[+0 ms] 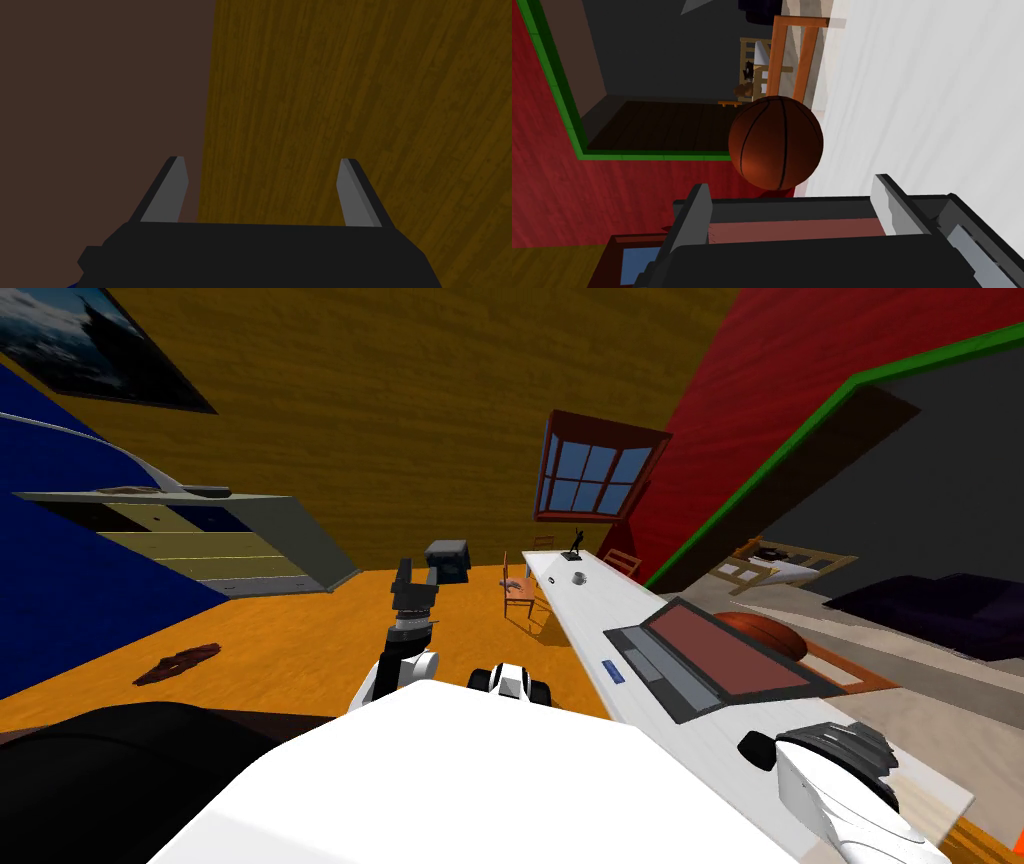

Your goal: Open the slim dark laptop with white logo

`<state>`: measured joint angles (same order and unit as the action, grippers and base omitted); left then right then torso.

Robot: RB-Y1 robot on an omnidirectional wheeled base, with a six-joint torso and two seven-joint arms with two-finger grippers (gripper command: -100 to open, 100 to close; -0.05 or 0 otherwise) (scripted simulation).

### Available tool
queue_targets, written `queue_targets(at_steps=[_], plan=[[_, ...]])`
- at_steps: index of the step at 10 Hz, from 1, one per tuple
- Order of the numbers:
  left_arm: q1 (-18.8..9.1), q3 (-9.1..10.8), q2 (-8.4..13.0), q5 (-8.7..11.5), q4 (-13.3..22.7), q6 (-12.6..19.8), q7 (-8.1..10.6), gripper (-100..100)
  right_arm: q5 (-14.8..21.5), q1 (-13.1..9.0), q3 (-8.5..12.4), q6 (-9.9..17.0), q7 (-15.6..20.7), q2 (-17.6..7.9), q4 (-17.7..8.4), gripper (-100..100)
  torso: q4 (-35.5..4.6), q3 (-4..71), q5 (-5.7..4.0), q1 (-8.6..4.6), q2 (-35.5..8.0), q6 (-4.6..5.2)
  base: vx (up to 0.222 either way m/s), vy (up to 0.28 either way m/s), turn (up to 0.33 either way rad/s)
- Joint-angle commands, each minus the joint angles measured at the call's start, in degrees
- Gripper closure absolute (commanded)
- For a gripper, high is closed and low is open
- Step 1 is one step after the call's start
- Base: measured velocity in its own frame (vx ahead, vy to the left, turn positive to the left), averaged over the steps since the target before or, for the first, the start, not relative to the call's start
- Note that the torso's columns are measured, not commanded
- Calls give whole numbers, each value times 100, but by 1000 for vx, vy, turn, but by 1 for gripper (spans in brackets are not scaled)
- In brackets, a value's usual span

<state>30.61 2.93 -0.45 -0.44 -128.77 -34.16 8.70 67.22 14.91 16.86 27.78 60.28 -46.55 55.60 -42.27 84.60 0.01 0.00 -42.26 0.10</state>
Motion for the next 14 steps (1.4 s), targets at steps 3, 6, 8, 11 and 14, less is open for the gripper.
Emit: queue_targets(at_steps=[3,6,8,11,14], plan=[[0,0,0,0,0,0,0,0,607,66,144,431,294,-239,-633,-100,1,3,-1,1,5,-8,72,3,224],[0,0,0,0,0,0,0,0,791,104,197,596,422,-308,-829,-100,-2,-5,-2,0,-7,-7,62,0,118],[0,0,0,0,0,0,0,0,687,257,-14,690,236,-409,-657,-100,-6,-12,-1,-1,-17,-10,43,-9,-63],[3,1,1,0,0,0,0,0,529,595,-426,906,-126,-637,-365,-100,9,19,-4,-9,32,-13,155,-40,-171],[2,1,1,0,0,0,0,0,292,1102,-986,1229,-657,-978,73,-100,-4,-8,-1,-2,-11,-6,145,-42,-185]])
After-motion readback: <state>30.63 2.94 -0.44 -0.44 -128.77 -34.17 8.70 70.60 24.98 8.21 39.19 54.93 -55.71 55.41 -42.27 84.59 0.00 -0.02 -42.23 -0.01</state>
